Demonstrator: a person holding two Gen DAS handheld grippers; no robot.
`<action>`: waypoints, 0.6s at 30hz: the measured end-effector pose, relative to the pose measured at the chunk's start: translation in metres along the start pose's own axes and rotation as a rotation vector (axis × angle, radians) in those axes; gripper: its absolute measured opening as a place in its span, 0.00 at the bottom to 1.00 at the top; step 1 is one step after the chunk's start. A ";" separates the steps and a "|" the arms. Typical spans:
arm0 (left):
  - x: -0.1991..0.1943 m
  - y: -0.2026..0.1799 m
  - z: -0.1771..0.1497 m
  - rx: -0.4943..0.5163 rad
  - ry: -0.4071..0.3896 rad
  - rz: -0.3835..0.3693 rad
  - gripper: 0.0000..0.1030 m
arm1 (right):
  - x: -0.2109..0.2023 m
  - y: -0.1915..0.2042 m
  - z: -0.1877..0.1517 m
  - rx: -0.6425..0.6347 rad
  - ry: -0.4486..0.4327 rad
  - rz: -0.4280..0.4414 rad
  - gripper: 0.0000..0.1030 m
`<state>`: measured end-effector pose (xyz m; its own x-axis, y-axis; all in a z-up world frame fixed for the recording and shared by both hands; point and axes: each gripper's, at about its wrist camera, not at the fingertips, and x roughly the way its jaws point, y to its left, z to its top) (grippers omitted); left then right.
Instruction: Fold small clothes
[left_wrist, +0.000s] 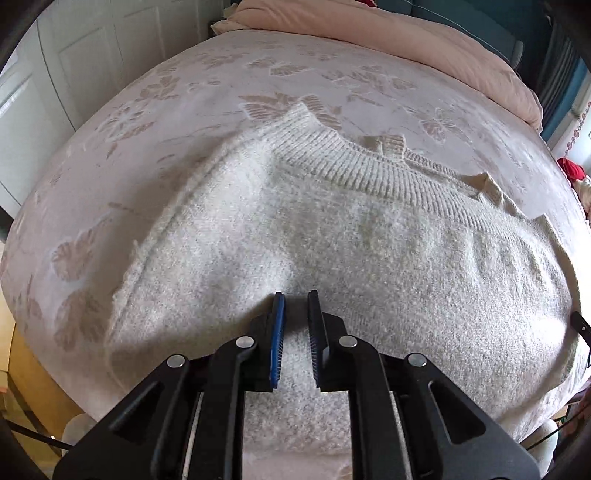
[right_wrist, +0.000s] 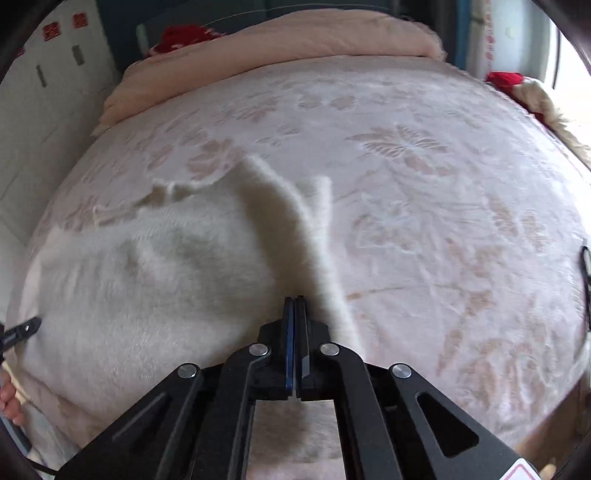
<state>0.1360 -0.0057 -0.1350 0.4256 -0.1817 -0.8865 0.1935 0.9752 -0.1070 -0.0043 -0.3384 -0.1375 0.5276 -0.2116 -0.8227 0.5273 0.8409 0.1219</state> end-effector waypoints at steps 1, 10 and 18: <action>-0.001 0.001 0.002 -0.013 -0.003 -0.008 0.12 | -0.001 0.009 0.003 -0.031 0.002 0.026 0.03; 0.026 -0.003 0.056 0.008 -0.045 0.110 0.16 | 0.041 0.055 0.056 -0.158 -0.013 0.000 0.03; 0.040 0.005 0.057 0.015 -0.027 0.117 0.16 | 0.048 0.037 0.052 -0.146 -0.013 -0.068 0.00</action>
<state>0.2046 -0.0150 -0.1451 0.4699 -0.0704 -0.8799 0.1546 0.9880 0.0035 0.0751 -0.3430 -0.1436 0.5029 -0.2763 -0.8189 0.4601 0.8877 -0.0170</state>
